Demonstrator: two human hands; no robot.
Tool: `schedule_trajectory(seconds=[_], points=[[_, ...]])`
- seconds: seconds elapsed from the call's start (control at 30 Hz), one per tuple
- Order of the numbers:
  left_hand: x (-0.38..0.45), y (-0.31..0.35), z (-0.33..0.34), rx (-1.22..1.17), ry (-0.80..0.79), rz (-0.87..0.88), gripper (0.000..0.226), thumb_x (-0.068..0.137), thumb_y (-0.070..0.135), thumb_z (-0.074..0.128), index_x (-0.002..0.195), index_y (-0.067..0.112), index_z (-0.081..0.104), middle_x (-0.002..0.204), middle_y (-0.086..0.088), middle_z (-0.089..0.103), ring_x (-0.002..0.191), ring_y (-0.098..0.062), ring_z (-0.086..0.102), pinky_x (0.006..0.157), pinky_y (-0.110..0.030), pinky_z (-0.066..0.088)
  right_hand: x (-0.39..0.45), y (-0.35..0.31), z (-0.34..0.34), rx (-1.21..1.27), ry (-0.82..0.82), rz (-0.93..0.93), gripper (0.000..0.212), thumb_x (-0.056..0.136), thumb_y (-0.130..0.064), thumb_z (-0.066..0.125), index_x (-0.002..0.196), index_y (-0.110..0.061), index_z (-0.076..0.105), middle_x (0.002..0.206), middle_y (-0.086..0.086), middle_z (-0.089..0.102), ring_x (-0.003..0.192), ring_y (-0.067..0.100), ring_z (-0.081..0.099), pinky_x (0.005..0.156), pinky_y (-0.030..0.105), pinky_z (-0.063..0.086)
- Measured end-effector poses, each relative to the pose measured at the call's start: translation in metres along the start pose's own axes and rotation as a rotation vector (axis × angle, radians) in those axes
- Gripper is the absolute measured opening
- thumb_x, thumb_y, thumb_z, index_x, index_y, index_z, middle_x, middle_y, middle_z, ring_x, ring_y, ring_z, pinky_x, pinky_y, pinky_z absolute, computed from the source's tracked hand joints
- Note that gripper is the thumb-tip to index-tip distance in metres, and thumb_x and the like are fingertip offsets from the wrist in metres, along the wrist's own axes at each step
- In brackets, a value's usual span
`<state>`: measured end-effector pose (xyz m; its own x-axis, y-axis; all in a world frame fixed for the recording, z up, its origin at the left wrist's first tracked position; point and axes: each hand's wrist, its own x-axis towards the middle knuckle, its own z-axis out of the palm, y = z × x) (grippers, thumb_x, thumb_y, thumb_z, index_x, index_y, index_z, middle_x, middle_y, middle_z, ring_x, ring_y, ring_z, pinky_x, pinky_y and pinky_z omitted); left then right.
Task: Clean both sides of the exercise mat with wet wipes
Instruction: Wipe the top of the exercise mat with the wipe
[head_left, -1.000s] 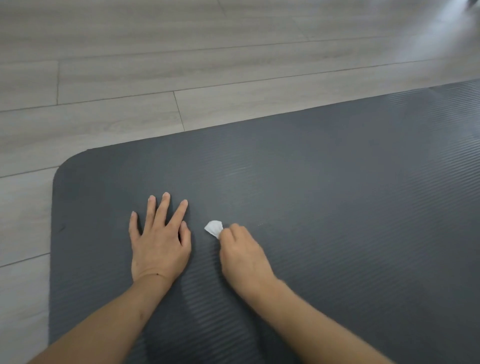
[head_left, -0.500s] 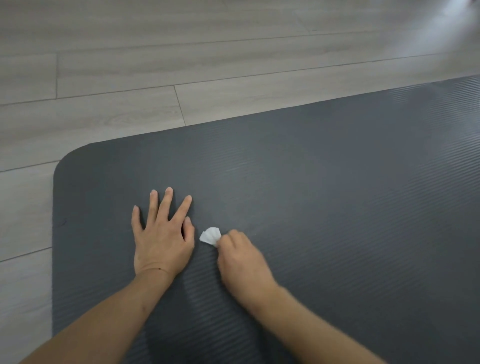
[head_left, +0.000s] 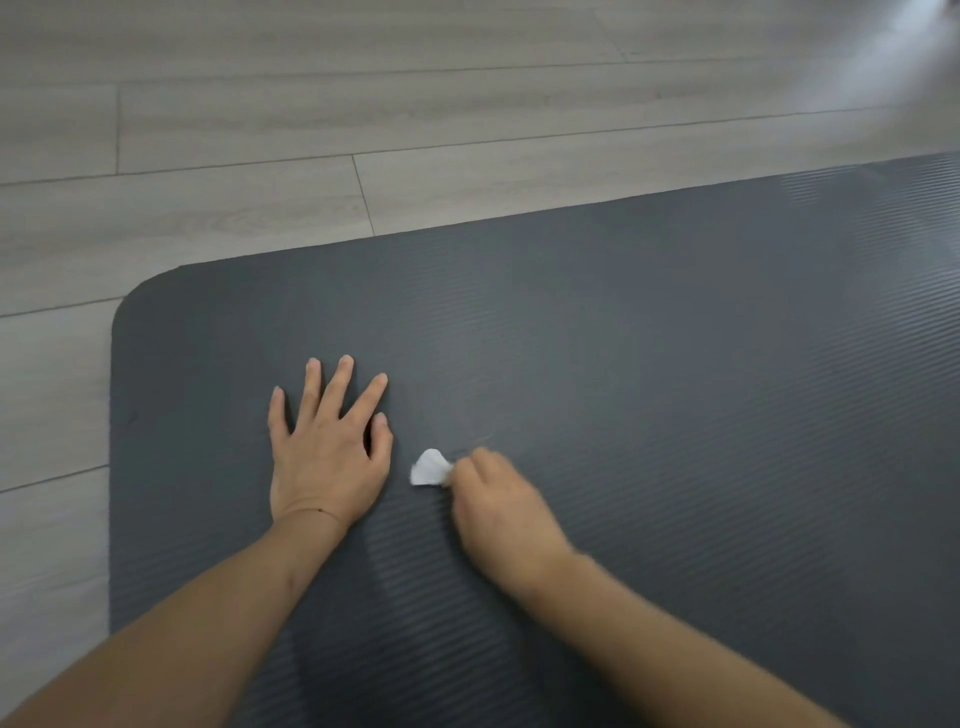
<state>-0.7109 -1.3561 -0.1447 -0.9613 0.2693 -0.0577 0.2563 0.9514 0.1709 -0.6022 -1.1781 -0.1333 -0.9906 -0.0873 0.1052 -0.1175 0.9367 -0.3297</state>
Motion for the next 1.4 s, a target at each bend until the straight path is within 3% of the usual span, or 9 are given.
schedule_trajectory(seconds=[0.17, 0.27, 0.43, 0.53, 0.8, 0.93, 1.07, 1.27, 1.4], points=[[-0.001, 0.002, 0.0, -0.022, 0.035, 0.004, 0.052, 0.106, 0.046, 0.031, 0.156, 0.04, 0.04, 0.171, 0.003, 0.022, 0.16, -0.023, 0.004, 0.128, -0.055, 0.001, 0.004, 0.147, -0.064, -0.2, 0.153, 0.518, 0.009, 0.091, -0.002, 0.05, 0.082, -0.003, 0.052, 0.086, 0.021, 0.055, 0.078, 0.042, 0.056, 0.068, 0.045, 0.041], [-0.001, 0.001, 0.001, -0.047, 0.049, 0.007, 0.05, 0.106, 0.045, 0.034, 0.155, 0.039, 0.043, 0.17, 0.002, 0.025, 0.16, -0.023, 0.008, 0.128, -0.054, 0.002, 0.008, 0.133, -0.063, -0.127, 0.261, 0.784, 0.01, 0.094, -0.005, 0.05, 0.093, 0.003, 0.055, 0.099, 0.025, 0.058, 0.09, 0.045, 0.056, 0.077, 0.047, 0.043], [-0.001, 0.001, 0.006, -0.069, 0.194, 0.055, 0.047, 0.1, 0.042, 0.039, 0.14, 0.034, 0.062, 0.154, -0.006, 0.049, 0.15, -0.026, 0.035, 0.123, -0.054, 0.02, 0.015, -0.015, 0.007, 0.008, 0.181, 0.263, 0.019, 0.072, 0.001, 0.07, 0.083, -0.007, 0.056, 0.081, 0.014, 0.058, 0.07, 0.033, 0.058, 0.058, 0.037, 0.05], [-0.005, 0.0, 0.003, -0.065, 0.266, 0.101, 0.046, 0.096, 0.041, 0.04, 0.128, 0.029, 0.071, 0.131, -0.005, 0.06, 0.127, -0.03, 0.051, 0.106, -0.05, 0.037, 0.012, 0.002, -0.003, -0.019, 0.041, -0.014, 0.016, 0.078, 0.0, 0.065, 0.085, -0.008, 0.054, 0.085, 0.013, 0.056, 0.077, 0.033, 0.059, 0.062, 0.041, 0.053], [-0.032, 0.012, -0.029, 0.048, -0.16, 0.036, 0.058, 0.105, 0.062, 0.032, 0.16, 0.043, 0.031, 0.171, 0.002, 0.021, 0.158, -0.022, 0.014, 0.126, -0.051, 0.014, -0.001, 0.161, -0.081, -0.049, 0.213, 0.763, 0.016, 0.094, -0.005, 0.045, 0.104, 0.003, 0.053, 0.113, 0.025, 0.056, 0.1, 0.045, 0.056, 0.083, 0.046, 0.044], [-0.057, 0.025, -0.05, 0.022, -0.535, -0.055, 0.12, 0.073, 0.092, 0.056, 0.163, 0.042, -0.006, 0.171, 0.007, -0.022, 0.159, -0.021, -0.015, 0.125, -0.059, 0.011, 0.035, 0.039, -0.023, 0.07, 0.137, 0.49, 0.02, 0.088, 0.0, 0.051, 0.106, 0.002, 0.058, 0.108, 0.023, 0.059, 0.098, 0.043, 0.058, 0.085, 0.046, 0.046], [-0.059, 0.037, -0.044, 0.018, -0.543, -0.109, 0.14, 0.065, 0.081, 0.075, 0.162, 0.04, -0.016, 0.167, 0.005, -0.034, 0.156, -0.023, -0.026, 0.122, -0.07, 0.011, 0.045, 0.017, -0.026, -0.037, -0.157, -0.012, 0.019, 0.094, -0.002, 0.045, 0.111, -0.003, 0.054, 0.113, 0.017, 0.055, 0.106, 0.035, 0.053, 0.087, 0.044, 0.046], [-0.059, 0.037, -0.038, 0.027, -0.532, -0.097, 0.139, 0.066, 0.079, 0.076, 0.162, 0.04, -0.016, 0.166, 0.004, -0.036, 0.155, -0.025, -0.029, 0.12, -0.074, 0.009, 0.033, 0.191, -0.092, -0.112, 0.122, 0.71, 0.015, 0.093, -0.002, 0.045, 0.105, 0.002, 0.054, 0.114, 0.024, 0.056, 0.103, 0.044, 0.057, 0.084, 0.046, 0.046], [-0.06, 0.038, -0.041, 0.027, -0.544, -0.103, 0.137, 0.068, 0.079, 0.075, 0.161, 0.04, -0.017, 0.166, 0.005, -0.036, 0.155, -0.024, -0.03, 0.12, -0.073, 0.008, 0.06, 0.093, -0.041, 0.043, 0.156, 0.687, 0.029, 0.096, -0.008, 0.046, 0.12, -0.004, 0.06, 0.12, 0.017, 0.062, 0.111, 0.037, 0.06, 0.094, 0.041, 0.046]])
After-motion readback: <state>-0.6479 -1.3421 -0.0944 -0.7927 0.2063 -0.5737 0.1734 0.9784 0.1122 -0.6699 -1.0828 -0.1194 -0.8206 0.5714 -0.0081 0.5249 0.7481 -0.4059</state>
